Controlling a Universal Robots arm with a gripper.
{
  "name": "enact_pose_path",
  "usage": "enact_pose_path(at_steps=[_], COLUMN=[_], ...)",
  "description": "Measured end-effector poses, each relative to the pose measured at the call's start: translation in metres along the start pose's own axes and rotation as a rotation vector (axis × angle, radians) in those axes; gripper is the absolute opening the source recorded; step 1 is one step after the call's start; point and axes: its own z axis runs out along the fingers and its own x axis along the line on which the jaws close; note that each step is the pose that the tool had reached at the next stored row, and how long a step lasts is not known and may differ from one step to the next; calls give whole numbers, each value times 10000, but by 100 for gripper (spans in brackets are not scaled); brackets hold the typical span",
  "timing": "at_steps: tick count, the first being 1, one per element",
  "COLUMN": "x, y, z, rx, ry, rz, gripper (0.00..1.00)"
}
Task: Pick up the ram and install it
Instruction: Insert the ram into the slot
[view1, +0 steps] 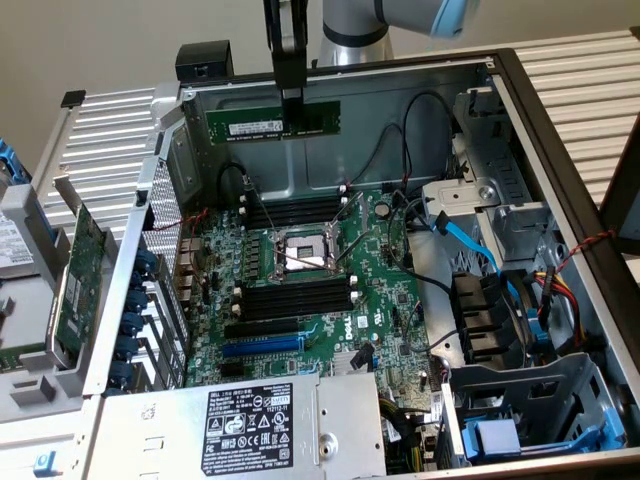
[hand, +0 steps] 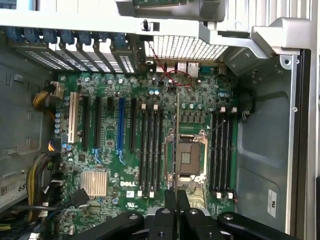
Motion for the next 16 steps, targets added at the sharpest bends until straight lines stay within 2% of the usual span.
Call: enact_pose_path(at_steps=[7, 13, 16], x=[4, -1, 0], y=[-86, -96, -97], z=[103, 207, 222], rx=[-6, -6, -8], ry=[0, 11, 46], rz=[0, 0, 0], gripper=[13, 13, 13])
